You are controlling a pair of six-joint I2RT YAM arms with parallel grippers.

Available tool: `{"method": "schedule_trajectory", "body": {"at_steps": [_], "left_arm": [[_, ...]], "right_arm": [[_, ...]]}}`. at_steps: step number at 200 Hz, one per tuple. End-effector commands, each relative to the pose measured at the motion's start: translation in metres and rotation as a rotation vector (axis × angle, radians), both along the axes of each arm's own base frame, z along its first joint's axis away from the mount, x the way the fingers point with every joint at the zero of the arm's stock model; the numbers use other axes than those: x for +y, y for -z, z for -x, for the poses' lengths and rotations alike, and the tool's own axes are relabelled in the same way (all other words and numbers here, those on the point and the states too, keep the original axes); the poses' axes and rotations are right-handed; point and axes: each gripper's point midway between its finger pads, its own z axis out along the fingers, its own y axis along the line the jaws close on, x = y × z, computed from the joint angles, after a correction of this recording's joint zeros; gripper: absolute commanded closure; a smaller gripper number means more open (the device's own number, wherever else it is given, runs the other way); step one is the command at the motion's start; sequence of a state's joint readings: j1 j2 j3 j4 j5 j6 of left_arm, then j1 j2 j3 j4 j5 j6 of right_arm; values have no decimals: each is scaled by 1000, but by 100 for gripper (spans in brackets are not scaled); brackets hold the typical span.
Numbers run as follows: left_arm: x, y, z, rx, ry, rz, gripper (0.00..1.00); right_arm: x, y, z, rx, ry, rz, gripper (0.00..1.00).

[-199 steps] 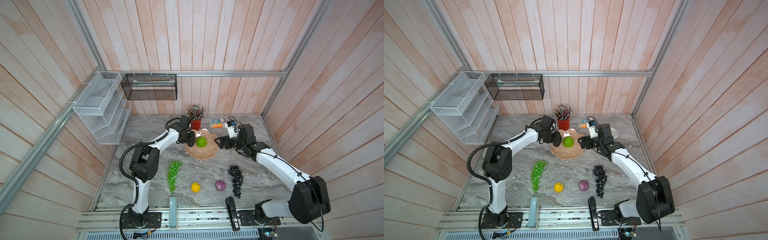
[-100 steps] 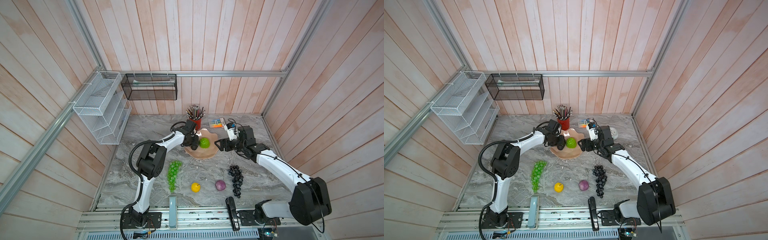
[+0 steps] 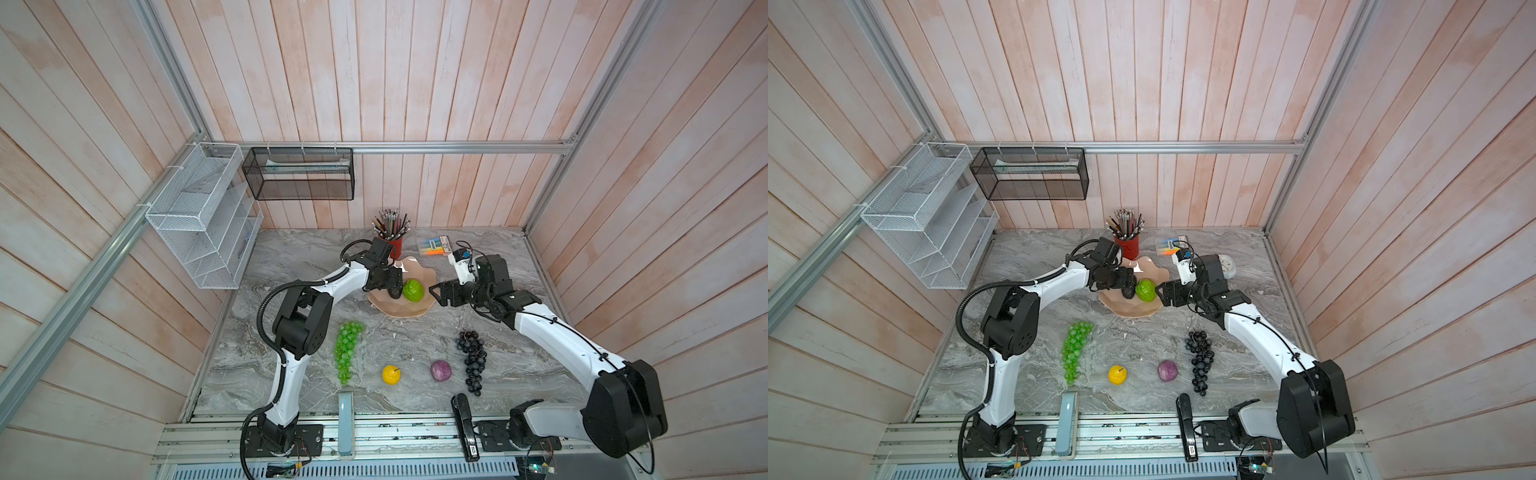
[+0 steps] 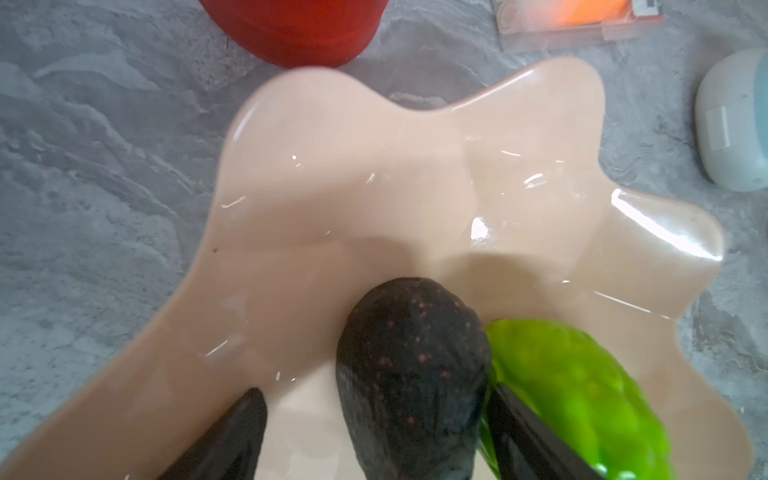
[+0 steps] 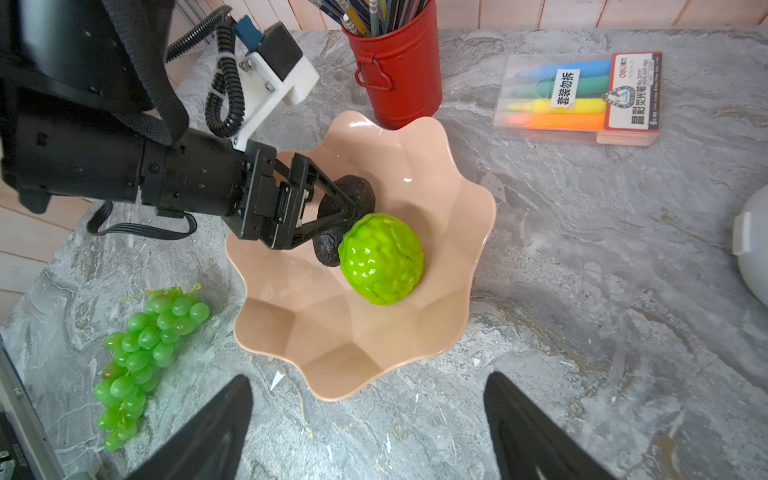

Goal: Place and organize the fake fruits in the fruit bowl
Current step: 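Carry the avocado with the left gripper into the bowl beside the green fruit, then reach the right gripper to the purple fruit and grasp it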

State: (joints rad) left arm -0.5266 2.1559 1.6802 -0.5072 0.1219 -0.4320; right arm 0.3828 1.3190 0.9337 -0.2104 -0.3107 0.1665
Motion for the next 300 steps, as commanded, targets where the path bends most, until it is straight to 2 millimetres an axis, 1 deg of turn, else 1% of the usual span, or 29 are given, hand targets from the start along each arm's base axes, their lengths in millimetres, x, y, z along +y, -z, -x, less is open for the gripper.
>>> {"method": "schedule_trajectory", "body": {"at_steps": [1,21,40,70,87,109,126,138,153,161,175,195,221,243,263,300], "left_arm": [[4,-39,-2,-81,-21,25,15],[8,-57,5,-107,-28,42,16],[11,-72,16,-126,-18,67,18],[19,-89,45,-162,-7,84,19],[27,-97,64,-189,-12,87,20],[44,-101,82,-211,-58,94,20],[52,-101,95,-215,-85,123,19],[56,-101,102,-218,-102,144,19],[60,-101,107,-223,-117,160,19],[61,-102,109,-228,-119,166,19],[62,-102,110,-235,-119,168,19],[63,-99,112,-232,-115,164,19],[65,-92,113,-220,-116,172,19],[65,-86,113,-212,-115,178,19],[65,-83,112,-198,-111,182,19],[67,-80,112,-193,-119,183,19]], "right_arm": [[-2,-3,9,17,13,11,12],[1,5,19,50,12,30,13],[6,15,34,88,13,58,15],[19,39,67,156,5,125,16],[20,53,89,201,22,159,17],[14,74,118,278,57,189,17],[9,91,141,348,62,221,17],[7,98,154,381,60,241,17],[17,99,166,395,27,252,16],[18,104,170,424,26,267,16],[13,116,179,491,36,316,16],[8,130,188,539,45,358,16],[7,137,191,555,56,347,17],[6,145,194,573,51,354,22],[5,153,198,598,45,368,23],[3,156,199,591,39,373,34]]}}
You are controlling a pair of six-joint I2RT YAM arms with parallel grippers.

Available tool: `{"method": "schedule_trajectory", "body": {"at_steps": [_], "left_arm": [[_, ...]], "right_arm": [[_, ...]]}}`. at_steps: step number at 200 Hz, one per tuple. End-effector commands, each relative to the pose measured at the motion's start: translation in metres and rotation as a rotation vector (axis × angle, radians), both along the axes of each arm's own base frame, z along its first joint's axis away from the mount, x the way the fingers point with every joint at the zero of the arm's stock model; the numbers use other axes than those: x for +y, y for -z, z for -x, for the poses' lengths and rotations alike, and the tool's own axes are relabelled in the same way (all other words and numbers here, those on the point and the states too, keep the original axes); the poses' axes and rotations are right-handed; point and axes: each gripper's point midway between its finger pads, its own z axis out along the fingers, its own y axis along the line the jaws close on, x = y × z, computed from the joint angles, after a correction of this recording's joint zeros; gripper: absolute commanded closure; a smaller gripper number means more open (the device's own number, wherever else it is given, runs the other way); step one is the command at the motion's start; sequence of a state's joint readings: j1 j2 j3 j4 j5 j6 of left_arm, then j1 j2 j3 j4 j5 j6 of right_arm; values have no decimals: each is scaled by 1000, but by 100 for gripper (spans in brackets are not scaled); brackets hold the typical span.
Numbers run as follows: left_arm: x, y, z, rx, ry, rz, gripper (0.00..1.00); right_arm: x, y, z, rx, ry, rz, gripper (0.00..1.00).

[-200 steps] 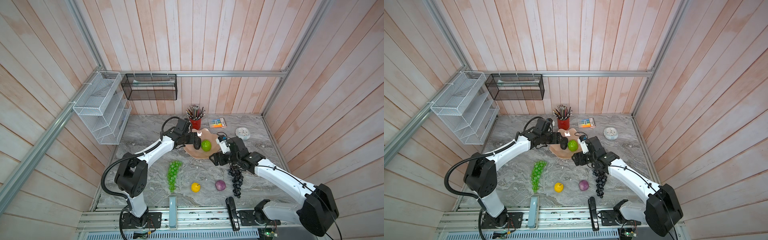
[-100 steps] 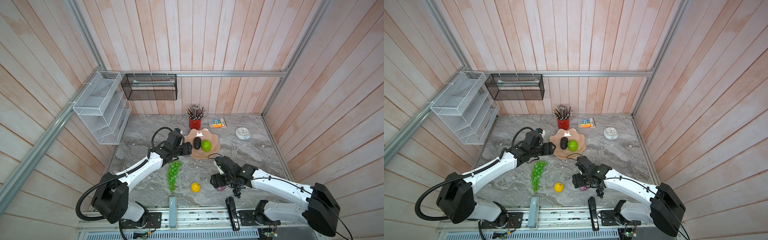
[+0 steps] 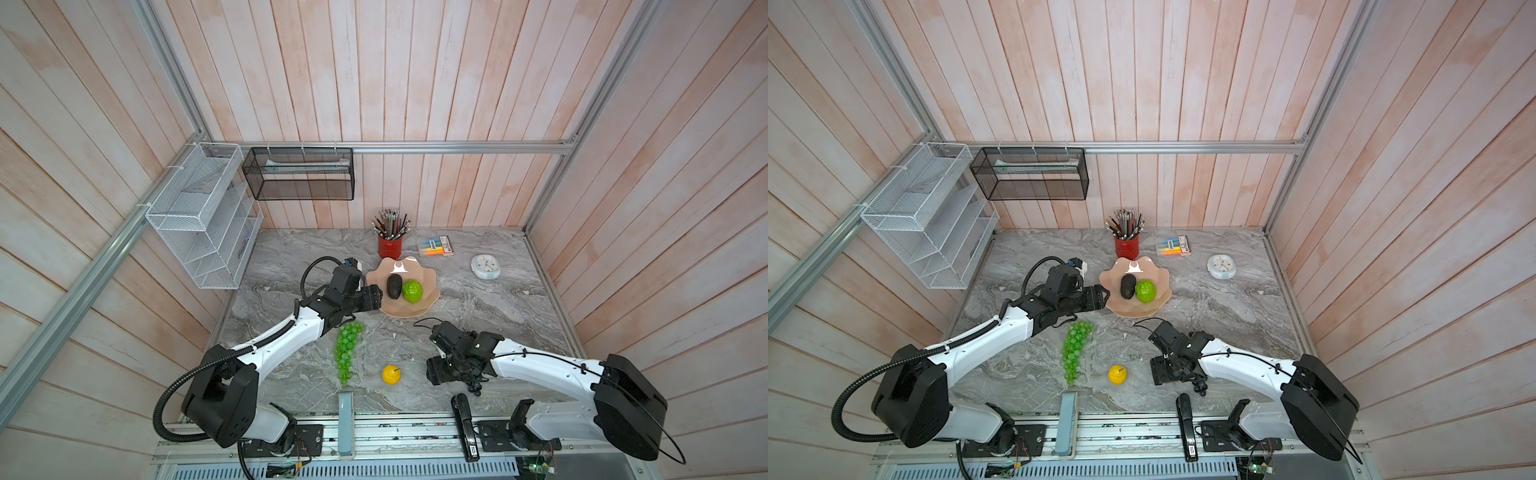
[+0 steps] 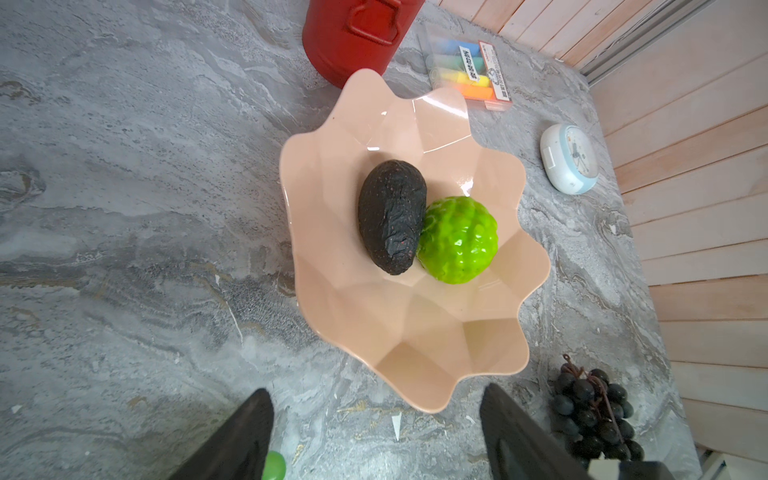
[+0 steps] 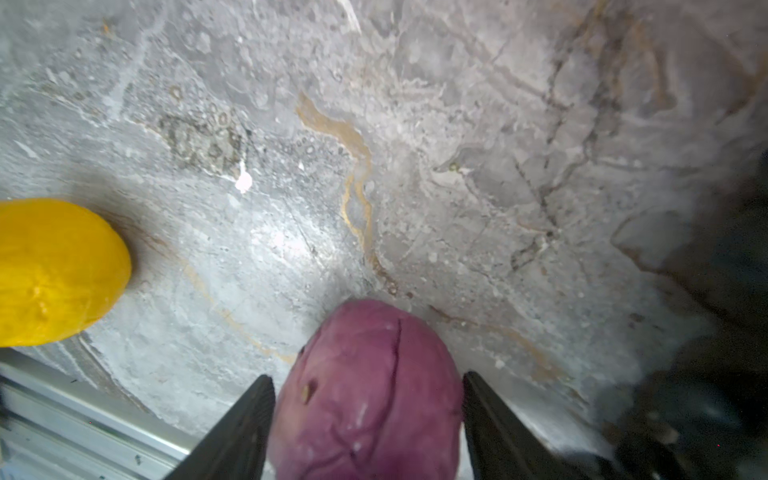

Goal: Place and organize the fake fruits in the fruit bowl
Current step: 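Reach the right gripper to the purple fruit and grasp it, then place the purple fruit in the bowl with the right gripper while the left arm withdraws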

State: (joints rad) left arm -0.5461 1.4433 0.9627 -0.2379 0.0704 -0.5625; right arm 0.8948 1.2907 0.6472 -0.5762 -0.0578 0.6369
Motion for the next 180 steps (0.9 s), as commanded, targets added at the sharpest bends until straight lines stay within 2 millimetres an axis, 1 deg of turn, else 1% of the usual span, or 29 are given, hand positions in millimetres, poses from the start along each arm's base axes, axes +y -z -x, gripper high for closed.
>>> {"method": "schedule_trajectory", "body": {"at_steps": [1,37,60,81,94,111,130,146,154,180], "left_arm": [[1,3,-1,-2,-7,15,19],[2,5,0,6,-10,14,19],[4,7,0,8,-17,11,19],[7,10,2,19,-25,14,19],[10,12,4,22,-36,16,19],[14,13,7,27,-47,20,19],[19,13,11,29,-57,14,20],[24,15,16,34,-68,11,19],[27,16,18,44,-76,8,20],[35,11,23,40,-99,-10,20]], "right_arm": [[0,3,2,8,-3,3,34],[4,-3,-1,-15,-11,-21,52],[5,-11,-6,-45,-14,-24,58],[10,-29,-20,-93,-14,-25,59],[17,-48,-35,-141,-30,-38,60],[26,-75,-63,-202,-38,-75,60],[35,-98,-96,-250,-54,-118,62],[41,-108,-124,-299,-74,-127,62],[46,-109,-137,-307,-87,-133,62],[60,-103,-168,-285,-163,-114,63]]}}
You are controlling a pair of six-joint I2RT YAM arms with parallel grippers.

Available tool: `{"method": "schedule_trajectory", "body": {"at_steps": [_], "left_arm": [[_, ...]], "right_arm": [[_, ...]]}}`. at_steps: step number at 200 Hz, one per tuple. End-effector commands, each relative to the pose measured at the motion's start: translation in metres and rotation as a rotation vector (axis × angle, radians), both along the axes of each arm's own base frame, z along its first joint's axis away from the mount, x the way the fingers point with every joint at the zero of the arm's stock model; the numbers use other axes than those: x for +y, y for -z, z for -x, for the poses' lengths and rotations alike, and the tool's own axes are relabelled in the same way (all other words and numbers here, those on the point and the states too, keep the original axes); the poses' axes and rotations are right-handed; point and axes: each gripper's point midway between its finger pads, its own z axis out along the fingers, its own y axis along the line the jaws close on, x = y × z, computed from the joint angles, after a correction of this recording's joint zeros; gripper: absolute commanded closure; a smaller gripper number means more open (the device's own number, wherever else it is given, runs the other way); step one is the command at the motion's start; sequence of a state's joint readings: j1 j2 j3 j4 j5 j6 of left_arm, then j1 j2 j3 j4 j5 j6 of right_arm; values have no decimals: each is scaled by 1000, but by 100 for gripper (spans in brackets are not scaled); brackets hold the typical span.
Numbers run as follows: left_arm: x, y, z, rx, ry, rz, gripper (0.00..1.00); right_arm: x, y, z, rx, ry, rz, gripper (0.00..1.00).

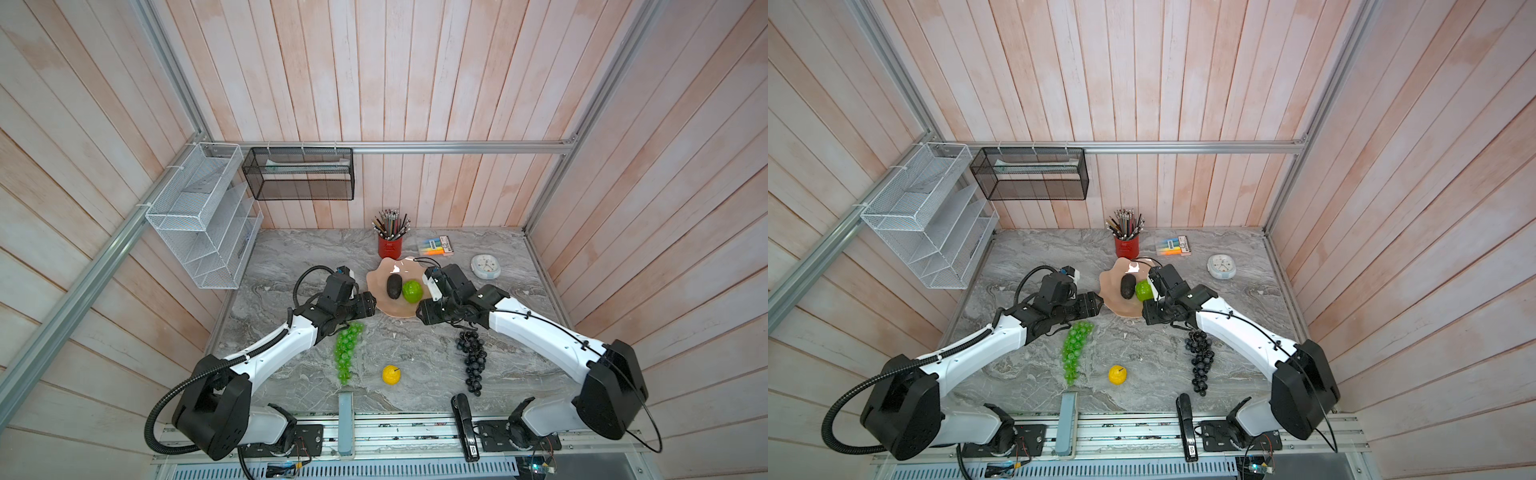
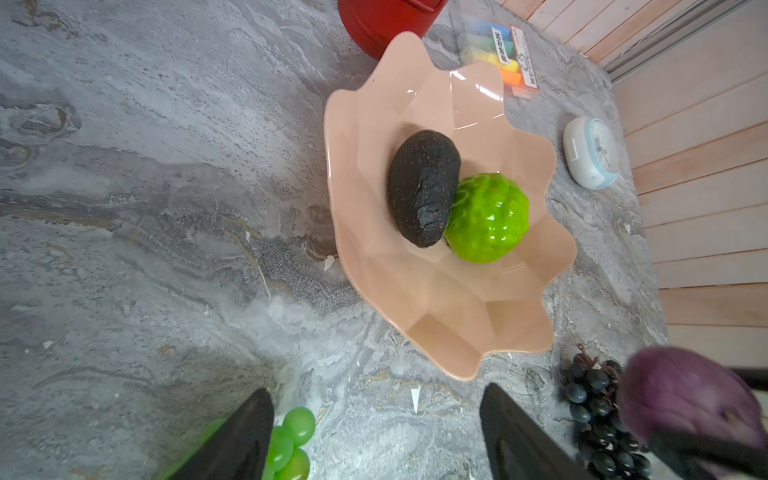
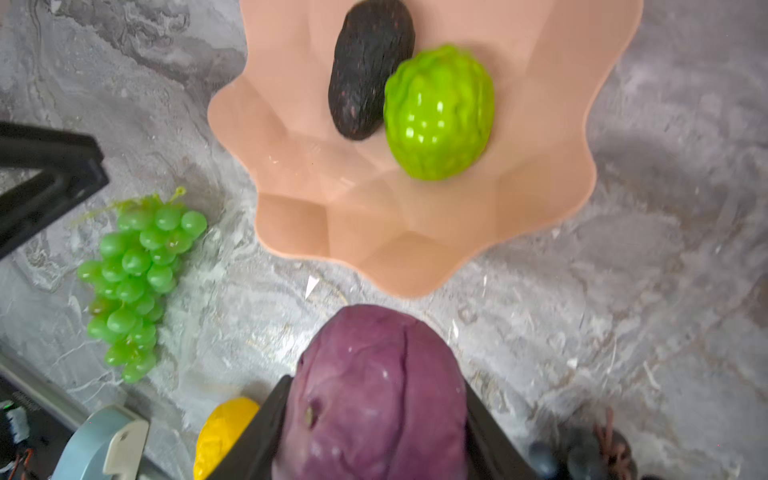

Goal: Place and organize the fake fruits in the fruit bowl
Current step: 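Place the purple fruit in the bowl with the right gripper while the left arm withdraws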

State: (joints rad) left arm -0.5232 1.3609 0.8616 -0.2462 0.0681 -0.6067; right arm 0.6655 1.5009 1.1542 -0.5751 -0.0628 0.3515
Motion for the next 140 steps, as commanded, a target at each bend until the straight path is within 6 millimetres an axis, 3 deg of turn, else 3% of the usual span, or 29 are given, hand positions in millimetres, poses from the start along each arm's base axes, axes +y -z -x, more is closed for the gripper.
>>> {"method": "schedule_trajectory", "body": {"at_steps": [1,51,140], "left_arm": [[14,-2,5,-2,-45,-22,20],[31,-10,14,-21,-76,-37,19],[41,-12,15,-21,-90,-56,19]], "right_arm": [[11,9,-18,6,-123,44,63],[33,40,-56,14,-187,100,64],[42,81,-77,55,-195,162,60]]}}
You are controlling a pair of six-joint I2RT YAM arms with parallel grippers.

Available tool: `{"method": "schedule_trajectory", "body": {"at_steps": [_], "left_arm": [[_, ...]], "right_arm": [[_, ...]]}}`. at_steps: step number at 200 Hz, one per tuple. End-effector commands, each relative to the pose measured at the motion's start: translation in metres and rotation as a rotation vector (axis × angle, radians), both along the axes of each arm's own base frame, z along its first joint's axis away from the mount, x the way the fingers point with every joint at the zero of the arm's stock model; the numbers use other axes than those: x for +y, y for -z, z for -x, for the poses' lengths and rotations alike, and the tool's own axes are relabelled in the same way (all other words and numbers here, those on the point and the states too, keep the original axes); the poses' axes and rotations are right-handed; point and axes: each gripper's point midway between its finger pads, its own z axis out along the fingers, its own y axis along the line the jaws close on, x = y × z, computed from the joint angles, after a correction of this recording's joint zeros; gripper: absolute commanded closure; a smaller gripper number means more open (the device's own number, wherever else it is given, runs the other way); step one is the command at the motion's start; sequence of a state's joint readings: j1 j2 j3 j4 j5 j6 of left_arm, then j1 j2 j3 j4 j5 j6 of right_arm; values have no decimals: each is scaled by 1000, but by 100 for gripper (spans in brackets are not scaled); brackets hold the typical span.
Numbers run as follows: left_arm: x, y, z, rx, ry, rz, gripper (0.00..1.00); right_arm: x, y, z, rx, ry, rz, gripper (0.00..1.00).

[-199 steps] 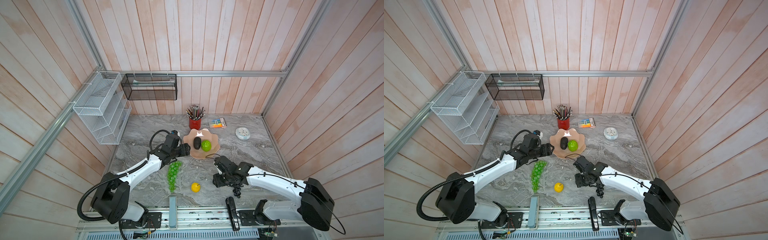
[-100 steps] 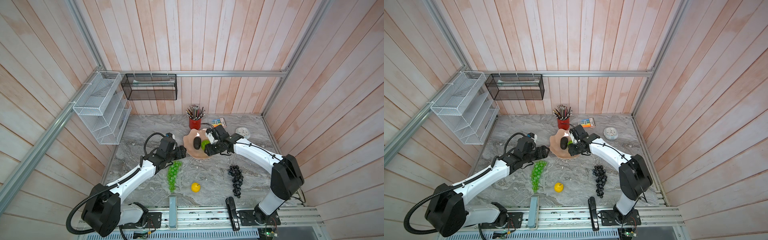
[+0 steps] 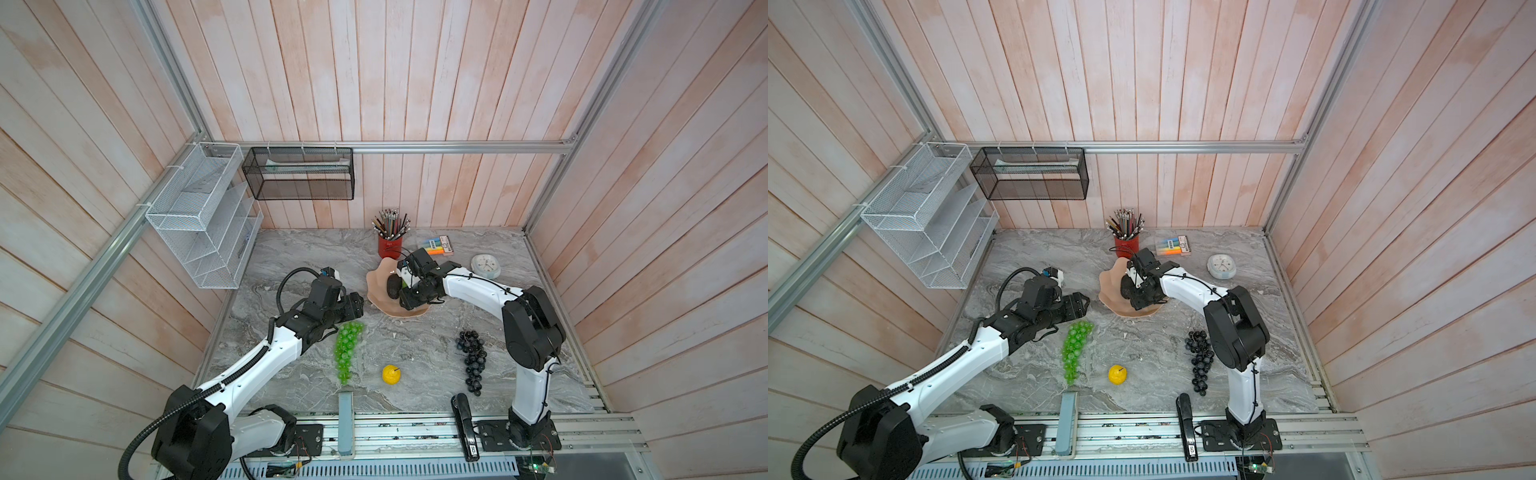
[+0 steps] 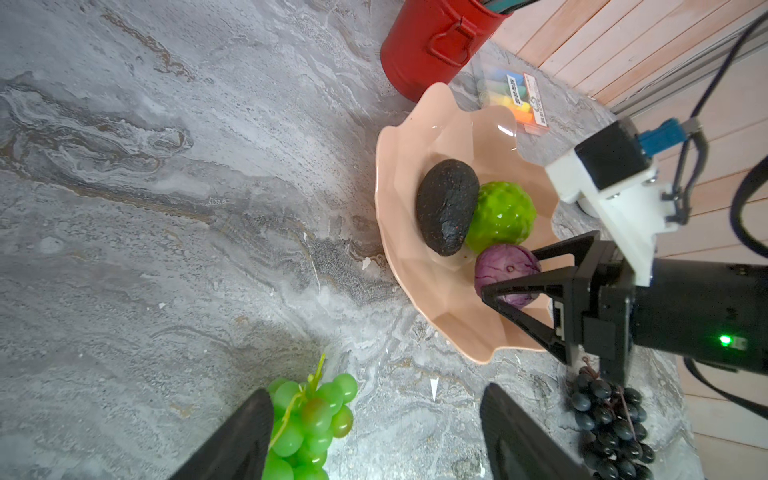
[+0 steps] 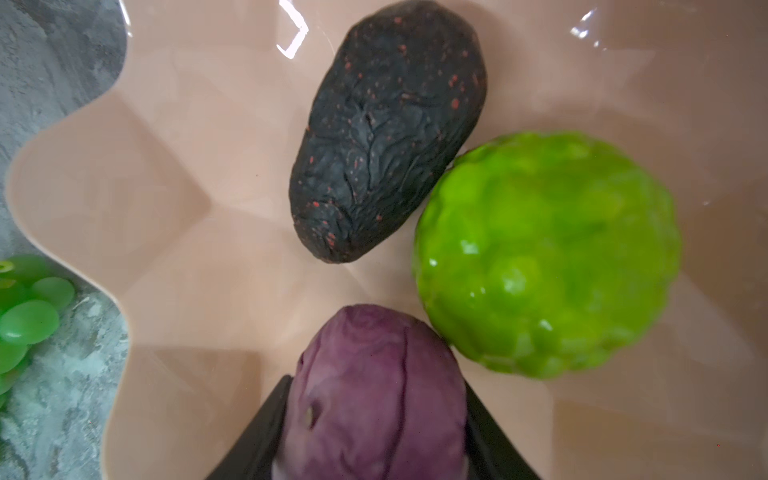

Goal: Place and organize the fake fruits in the fruit bowl
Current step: 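Place the purple fruit in the bowl with the right gripper while the left arm withdraws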

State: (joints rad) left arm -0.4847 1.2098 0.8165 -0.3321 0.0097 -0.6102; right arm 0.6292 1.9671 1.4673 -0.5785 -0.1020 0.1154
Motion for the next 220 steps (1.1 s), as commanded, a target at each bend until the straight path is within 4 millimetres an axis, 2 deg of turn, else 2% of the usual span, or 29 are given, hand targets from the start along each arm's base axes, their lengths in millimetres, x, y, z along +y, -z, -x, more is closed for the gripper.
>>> {"method": "schedule_trajectory", "body": {"at_steps": [1,20,57,69,87,132,176,192,220], "left_arm": [[6,6,2,15,-6,-32,19],[6,6,3,20,-5,-36,19],[8,5,6,31,-5,-42,19],[8,4,7,34,-5,-41,19],[8,3,9,39,1,-37,17],[-4,5,19,106,72,-11,16],[-38,9,53,219,249,8,17],[-59,11,74,259,331,-16,16],[-96,23,120,336,482,-63,16]], "right_arm": [[1,5,-8,-8,-7,18,60],[-2,11,-11,-15,7,34,55],[-1,13,-11,-20,5,24,37],[1,7,-12,-36,4,7,29],[5,-5,-12,-53,-1,-21,23],[7,-35,-9,-102,-20,-33,21],[4,-73,1,-189,-15,-78,20],[0,-82,4,-228,3,-111,21],[-16,-84,3,-262,65,-154,21]]}}
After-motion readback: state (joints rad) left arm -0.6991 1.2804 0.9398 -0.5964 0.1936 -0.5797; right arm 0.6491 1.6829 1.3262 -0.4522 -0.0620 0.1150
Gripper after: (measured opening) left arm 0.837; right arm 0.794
